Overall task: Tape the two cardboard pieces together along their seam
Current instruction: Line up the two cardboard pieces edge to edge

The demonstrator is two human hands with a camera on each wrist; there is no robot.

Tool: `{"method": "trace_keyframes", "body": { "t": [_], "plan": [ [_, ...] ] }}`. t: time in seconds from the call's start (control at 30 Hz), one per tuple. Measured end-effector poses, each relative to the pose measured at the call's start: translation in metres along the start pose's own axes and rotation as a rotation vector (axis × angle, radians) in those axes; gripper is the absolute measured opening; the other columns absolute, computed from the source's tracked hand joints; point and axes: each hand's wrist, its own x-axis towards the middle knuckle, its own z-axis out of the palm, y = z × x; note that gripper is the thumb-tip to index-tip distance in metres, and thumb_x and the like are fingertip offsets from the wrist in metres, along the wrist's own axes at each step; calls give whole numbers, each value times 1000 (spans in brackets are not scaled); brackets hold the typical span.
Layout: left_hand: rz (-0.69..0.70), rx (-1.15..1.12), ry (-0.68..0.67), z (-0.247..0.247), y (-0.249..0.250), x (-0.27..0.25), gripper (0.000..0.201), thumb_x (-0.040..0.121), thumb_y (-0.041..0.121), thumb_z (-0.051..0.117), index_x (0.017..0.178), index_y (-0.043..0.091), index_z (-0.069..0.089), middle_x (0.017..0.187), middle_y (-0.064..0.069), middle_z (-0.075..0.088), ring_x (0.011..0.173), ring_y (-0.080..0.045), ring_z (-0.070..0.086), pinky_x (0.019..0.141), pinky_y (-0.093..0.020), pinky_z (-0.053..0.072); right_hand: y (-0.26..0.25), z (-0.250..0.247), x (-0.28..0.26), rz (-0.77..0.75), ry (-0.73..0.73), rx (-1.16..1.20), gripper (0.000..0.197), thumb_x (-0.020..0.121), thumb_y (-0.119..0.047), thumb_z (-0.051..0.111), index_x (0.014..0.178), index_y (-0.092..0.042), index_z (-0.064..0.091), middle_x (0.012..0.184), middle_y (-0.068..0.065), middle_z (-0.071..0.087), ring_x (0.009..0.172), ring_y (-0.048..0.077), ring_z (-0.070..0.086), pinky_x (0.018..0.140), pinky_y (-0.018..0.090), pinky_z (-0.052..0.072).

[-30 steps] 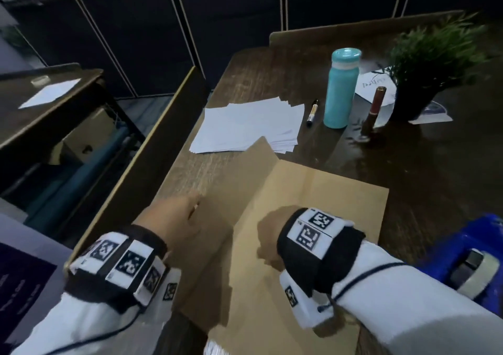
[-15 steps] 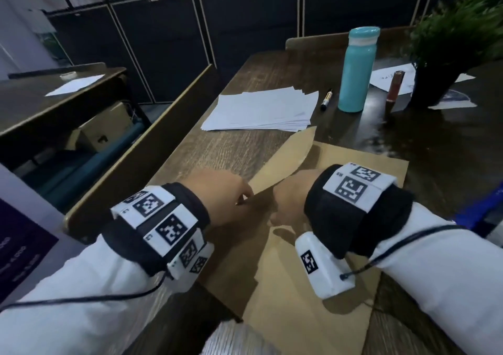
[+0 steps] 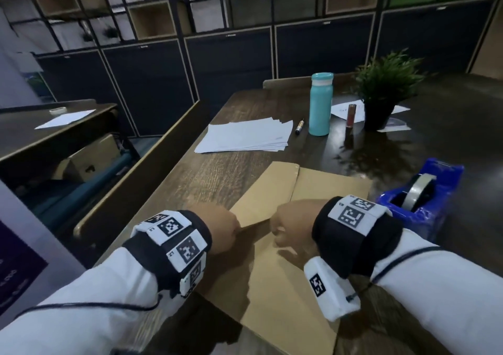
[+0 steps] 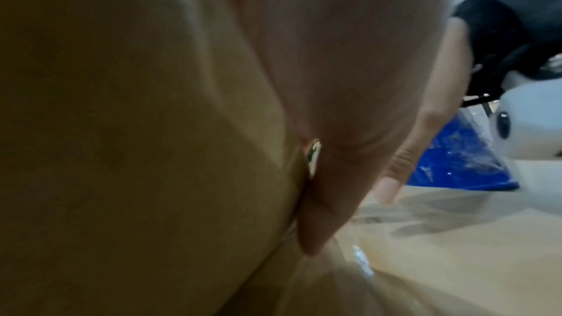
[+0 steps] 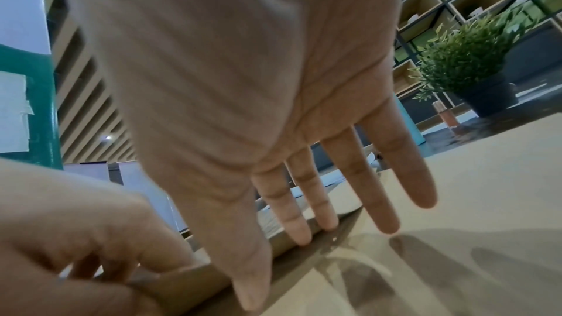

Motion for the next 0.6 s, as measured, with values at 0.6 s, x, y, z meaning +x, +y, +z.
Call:
{"method": "trace_keyframes", "body": {
  "t": [0.6],
  "plan": [
    [-52,-58,-35,14,-25,8,52,92,44,53,135,16,47,135,-3,46,116,-25,55,94,-39,46,-50,-5,20,19,-129,-53,39,87,-38,60,119,-17,54,111,3,64,79,19,53,55,27,37]
  ]
}}
